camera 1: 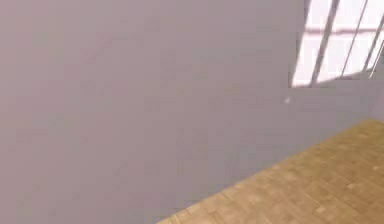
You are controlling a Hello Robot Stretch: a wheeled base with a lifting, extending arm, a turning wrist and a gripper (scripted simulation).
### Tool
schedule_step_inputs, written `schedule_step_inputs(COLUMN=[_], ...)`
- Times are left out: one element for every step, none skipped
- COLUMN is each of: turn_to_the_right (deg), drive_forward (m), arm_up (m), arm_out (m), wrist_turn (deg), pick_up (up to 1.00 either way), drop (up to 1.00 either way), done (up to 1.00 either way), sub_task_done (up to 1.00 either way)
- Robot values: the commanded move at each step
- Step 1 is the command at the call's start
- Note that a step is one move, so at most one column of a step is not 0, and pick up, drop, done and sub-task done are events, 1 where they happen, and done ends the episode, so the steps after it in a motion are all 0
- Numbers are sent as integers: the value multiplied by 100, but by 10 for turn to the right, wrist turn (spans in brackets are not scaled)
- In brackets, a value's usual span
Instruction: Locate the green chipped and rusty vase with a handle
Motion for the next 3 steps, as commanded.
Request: schedule_step_inputs(turn_to_the_right=[-270,0,-450], drive_forward=[0,5,0], arm_up=[0,0,0], arm_out=[0,0,0], wrist_turn=[0,0,0], pick_up=[0,0,0], drop=[0,0,0], done=[0,0,0], sub_task_done=[0,0,0])
